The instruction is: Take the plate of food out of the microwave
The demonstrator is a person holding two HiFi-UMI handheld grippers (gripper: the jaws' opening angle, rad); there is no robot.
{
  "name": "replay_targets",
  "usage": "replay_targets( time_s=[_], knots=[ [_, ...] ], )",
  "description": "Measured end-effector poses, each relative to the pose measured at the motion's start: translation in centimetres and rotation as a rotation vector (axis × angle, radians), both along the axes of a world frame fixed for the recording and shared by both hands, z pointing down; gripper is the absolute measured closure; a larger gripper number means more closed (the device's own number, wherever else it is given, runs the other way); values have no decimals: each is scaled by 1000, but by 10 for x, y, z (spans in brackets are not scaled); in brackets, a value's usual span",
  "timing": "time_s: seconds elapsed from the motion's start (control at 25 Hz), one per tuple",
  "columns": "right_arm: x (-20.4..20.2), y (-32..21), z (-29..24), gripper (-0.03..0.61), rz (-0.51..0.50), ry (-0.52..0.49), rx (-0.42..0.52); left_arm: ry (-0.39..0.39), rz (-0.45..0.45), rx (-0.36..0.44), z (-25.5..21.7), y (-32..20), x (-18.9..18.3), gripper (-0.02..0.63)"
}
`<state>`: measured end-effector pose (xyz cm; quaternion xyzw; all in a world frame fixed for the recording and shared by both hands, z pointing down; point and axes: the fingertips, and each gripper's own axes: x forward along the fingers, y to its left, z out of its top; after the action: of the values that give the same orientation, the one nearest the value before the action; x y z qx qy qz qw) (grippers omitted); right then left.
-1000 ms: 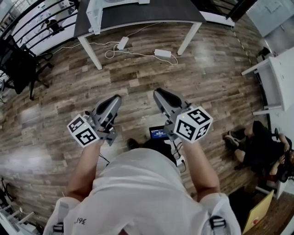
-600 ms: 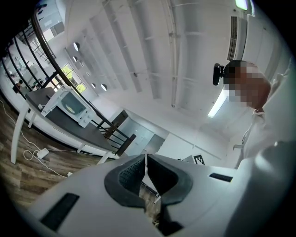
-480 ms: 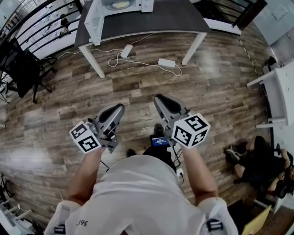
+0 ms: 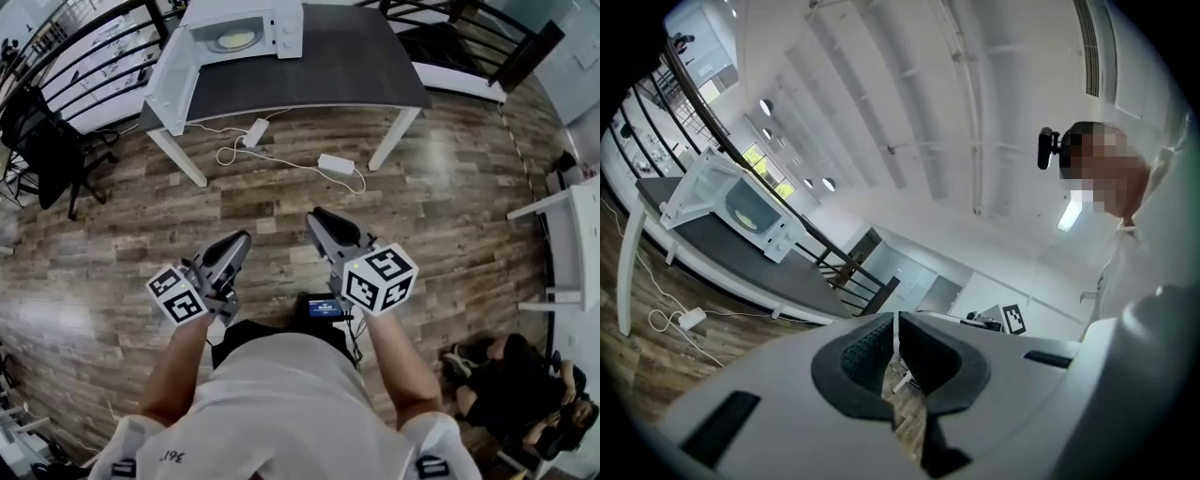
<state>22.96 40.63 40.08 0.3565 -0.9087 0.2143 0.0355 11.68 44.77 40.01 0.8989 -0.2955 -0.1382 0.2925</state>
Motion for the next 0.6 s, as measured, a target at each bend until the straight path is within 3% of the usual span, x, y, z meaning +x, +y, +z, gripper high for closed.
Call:
replay_targets(
  time_s=[0.36,0.6],
  knots=[
    [16,-95,16,535,-29,-5,-56,-11,-72,-48,10,-97,9,611],
    [-9,-181,27,535,5,-1,-71,-56,-122,-66,26,-195,-20,611]
  ],
)
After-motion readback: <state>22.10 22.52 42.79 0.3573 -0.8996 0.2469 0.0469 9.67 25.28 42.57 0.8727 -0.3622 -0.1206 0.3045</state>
